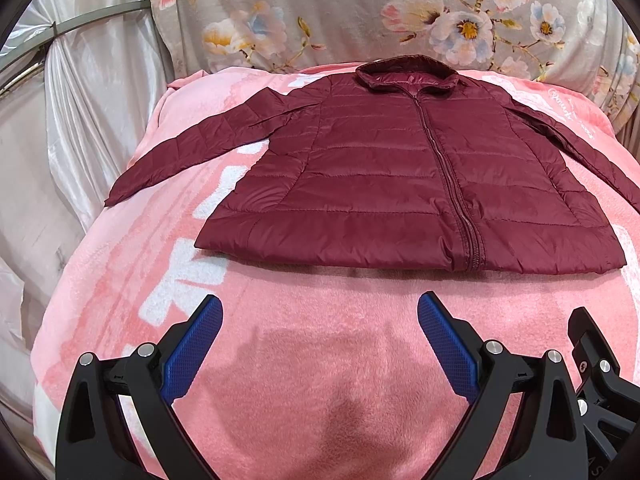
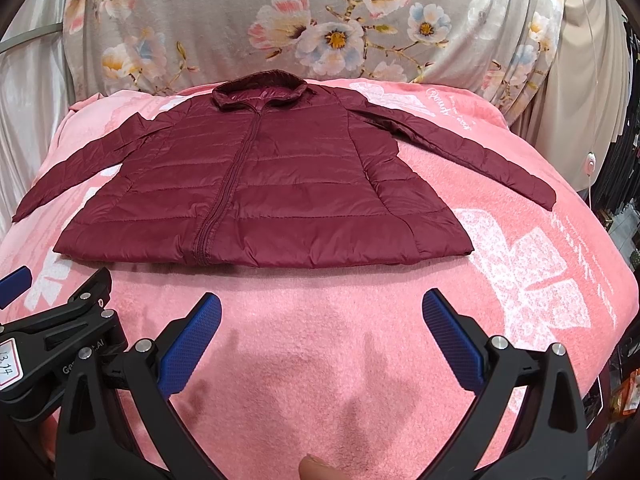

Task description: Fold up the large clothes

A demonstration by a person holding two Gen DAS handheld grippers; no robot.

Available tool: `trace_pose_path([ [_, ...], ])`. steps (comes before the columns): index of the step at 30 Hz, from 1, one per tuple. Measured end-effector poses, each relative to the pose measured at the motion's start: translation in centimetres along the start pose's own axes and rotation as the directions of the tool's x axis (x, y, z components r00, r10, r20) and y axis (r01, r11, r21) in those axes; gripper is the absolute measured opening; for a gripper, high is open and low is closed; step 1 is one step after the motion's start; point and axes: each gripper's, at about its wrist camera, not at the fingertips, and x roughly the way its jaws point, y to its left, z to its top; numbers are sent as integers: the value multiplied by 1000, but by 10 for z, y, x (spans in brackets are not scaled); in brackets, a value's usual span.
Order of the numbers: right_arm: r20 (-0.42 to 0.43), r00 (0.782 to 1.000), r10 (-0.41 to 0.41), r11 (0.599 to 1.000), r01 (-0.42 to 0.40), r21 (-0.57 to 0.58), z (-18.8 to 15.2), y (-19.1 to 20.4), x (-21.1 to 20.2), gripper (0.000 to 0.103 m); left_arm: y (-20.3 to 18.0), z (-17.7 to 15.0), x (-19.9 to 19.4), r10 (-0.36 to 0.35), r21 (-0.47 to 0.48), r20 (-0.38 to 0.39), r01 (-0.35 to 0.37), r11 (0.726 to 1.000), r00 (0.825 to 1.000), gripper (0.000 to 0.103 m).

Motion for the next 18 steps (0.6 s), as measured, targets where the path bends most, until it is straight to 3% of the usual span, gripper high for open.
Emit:
trace_pose_path([
  [18,-57,998,2,1000,0,24,18,-19,42,98,-14,13,26,-1,28,-30,1,1000,1000,96],
])
